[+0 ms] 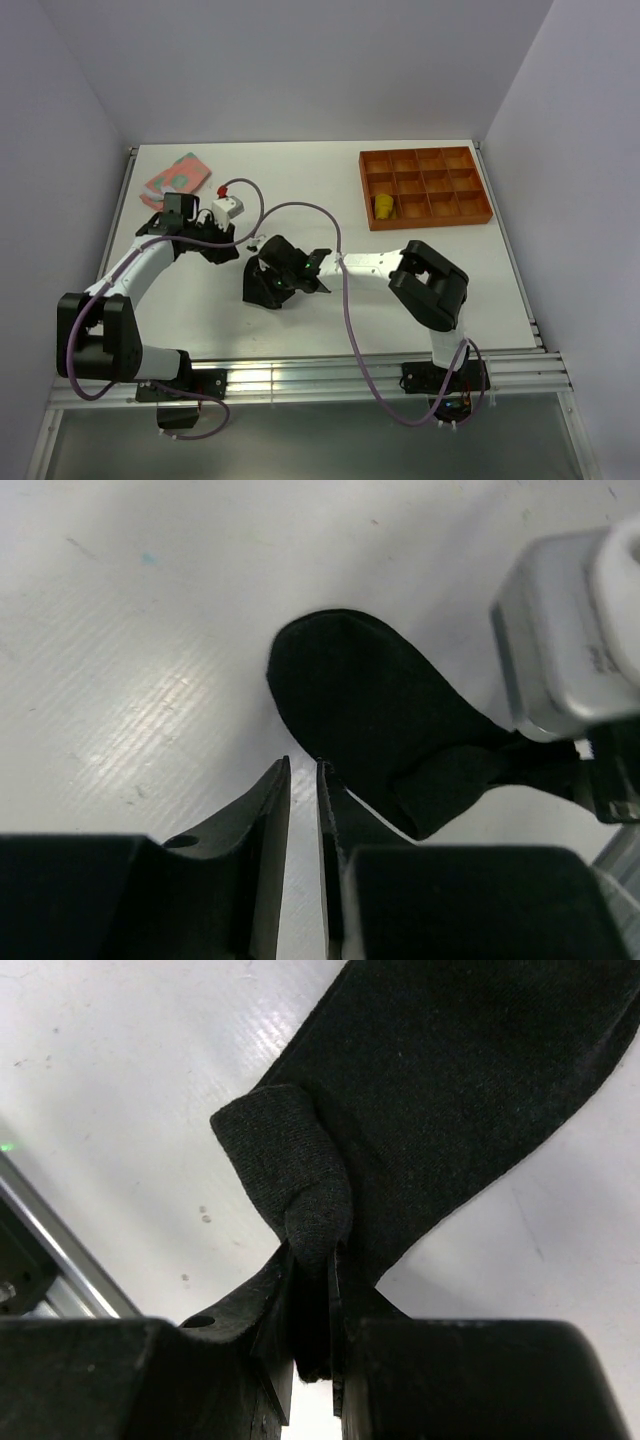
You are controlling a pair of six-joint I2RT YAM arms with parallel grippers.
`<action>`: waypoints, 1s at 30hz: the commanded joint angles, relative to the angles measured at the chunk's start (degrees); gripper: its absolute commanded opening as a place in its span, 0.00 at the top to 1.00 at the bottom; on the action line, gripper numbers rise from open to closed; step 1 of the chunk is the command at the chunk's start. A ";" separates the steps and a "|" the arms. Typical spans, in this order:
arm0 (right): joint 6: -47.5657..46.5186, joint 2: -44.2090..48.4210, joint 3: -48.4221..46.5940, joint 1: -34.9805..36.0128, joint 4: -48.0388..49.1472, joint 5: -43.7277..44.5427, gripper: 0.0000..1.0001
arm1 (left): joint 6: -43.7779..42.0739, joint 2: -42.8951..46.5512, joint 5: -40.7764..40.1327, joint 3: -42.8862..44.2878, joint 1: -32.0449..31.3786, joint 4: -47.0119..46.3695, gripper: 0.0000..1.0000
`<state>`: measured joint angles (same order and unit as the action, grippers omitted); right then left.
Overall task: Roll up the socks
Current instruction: Roll the sock at the center of the board.
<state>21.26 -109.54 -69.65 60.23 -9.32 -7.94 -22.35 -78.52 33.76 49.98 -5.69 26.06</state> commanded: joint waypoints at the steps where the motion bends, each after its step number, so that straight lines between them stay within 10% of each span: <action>1: 0.81 0.55 -3.47 0.15 -0.87 -3.03 1.00 | -9.46 2.58 6.84 1.09 0.33 6.26 0.77; 30: 4.50 -11.67 -12.35 -7.49 -2.54 -24.05 0.99 | -31.53 14.62 7.46 -14.99 -0.90 9.01 0.47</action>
<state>25.67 -120.40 -79.61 52.73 -12.47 -31.03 -51.16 -65.34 41.21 35.38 -6.13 37.45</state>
